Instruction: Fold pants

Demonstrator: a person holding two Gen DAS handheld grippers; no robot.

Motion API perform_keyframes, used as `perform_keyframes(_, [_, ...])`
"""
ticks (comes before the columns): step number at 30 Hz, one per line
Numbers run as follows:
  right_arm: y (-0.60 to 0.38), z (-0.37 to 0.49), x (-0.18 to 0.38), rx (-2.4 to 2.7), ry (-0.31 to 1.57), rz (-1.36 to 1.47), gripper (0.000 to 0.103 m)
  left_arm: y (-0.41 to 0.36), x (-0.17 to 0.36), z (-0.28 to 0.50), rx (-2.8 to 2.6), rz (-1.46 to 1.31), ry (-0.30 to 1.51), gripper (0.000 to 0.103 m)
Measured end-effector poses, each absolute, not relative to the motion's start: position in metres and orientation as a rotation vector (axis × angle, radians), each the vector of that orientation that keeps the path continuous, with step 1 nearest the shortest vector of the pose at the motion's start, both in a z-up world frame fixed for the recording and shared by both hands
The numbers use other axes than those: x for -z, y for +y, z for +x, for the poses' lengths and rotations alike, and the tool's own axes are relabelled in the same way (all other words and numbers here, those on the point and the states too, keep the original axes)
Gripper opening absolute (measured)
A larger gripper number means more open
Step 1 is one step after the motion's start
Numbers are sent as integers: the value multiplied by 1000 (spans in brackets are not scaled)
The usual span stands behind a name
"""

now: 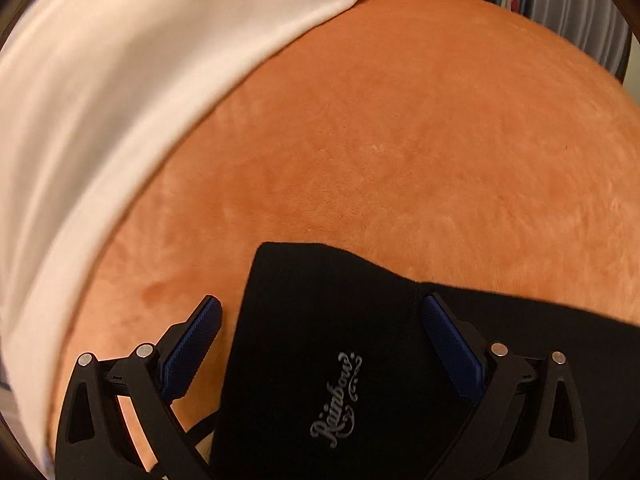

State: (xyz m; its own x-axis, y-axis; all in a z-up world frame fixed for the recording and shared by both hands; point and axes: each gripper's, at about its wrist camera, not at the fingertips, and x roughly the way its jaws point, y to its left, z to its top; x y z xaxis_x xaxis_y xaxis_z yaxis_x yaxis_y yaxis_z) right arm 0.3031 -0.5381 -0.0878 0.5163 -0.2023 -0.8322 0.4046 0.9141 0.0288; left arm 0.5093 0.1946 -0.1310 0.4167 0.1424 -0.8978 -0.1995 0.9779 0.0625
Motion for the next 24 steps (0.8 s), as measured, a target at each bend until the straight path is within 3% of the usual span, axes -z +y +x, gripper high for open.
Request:
perform_keyframes(2, [-535, 304, 86, 370, 947, 231, 74, 202, 134, 515, -186, -117, 1138, 98])
perform_keyframes(4, [-537, 302, 81, 354, 932, 257, 50, 203, 132, 519, -160, -124, 1149, 97])
perform_keyframes(5, [-537, 301, 79, 331, 926, 286, 31, 202, 130, 519, -143, -121, 1145, 85])
perform_keyframes(6, [-537, 298, 77, 288, 923, 333, 16, 199, 126, 518, -97, -123, 1143, 67])
perform_keyframes(7, [-535, 297, 76, 289, 922, 330, 15, 200, 124, 517, -75, -122, 1145, 61])
perform_keyframes(8, [-529, 295, 72, 297, 923, 292, 15, 195, 121, 516, -45, -123, 1146, 38])
perform_keyframes(9, [-526, 295, 69, 294, 920, 286, 14, 192, 115, 512, -5, -132, 1150, 30])
perform_keyframes(18, [-499, 238, -8, 223, 775, 268, 13, 198, 26, 438, 157, -136, 979, 27])
perform_keyframes(24, [-469, 164, -57, 164, 673, 204, 13, 213, -24, 334, 273, -110, 896, 27])
